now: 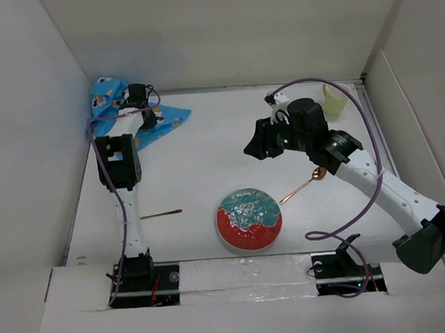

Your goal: Set the dinner table for one person

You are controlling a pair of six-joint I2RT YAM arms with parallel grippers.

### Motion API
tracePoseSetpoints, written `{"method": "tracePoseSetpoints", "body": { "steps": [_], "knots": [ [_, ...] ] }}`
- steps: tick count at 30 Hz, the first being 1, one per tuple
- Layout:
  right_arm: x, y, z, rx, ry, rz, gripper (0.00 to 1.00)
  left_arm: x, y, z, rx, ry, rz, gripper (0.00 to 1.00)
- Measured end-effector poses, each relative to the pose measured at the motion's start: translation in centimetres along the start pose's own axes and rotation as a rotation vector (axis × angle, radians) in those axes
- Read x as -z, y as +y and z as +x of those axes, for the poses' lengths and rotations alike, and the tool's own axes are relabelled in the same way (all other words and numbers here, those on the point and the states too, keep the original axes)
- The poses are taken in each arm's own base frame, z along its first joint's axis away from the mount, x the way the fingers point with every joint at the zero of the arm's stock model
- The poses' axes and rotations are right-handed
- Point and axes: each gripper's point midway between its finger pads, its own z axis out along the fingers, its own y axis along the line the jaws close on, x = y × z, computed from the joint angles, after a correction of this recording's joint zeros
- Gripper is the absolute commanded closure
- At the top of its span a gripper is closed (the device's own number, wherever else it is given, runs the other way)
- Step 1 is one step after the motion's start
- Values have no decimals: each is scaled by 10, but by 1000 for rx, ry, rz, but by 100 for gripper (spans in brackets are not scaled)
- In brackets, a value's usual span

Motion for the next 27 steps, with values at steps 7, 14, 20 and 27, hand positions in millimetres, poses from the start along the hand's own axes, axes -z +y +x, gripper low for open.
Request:
{"method": "tracePoseSetpoints", "body": {
  "steps": [7, 14, 20, 27],
  "knots": [
    [-18, -9, -16, 6, -1, 29, 100, 43, -159, 75, 64, 126, 368, 94],
    [-34, -42, -40, -16, -23, 100, 73, 140, -303, 166, 60, 285, 716, 37],
    [-32, -66, -48, -54, -51, 158, 73, 187, -289, 126, 94, 221, 769, 51],
    [-57, -83, -9, -122, 36, 171, 100, 203, -133, -24, 252, -151, 589, 89]
  ]
}}
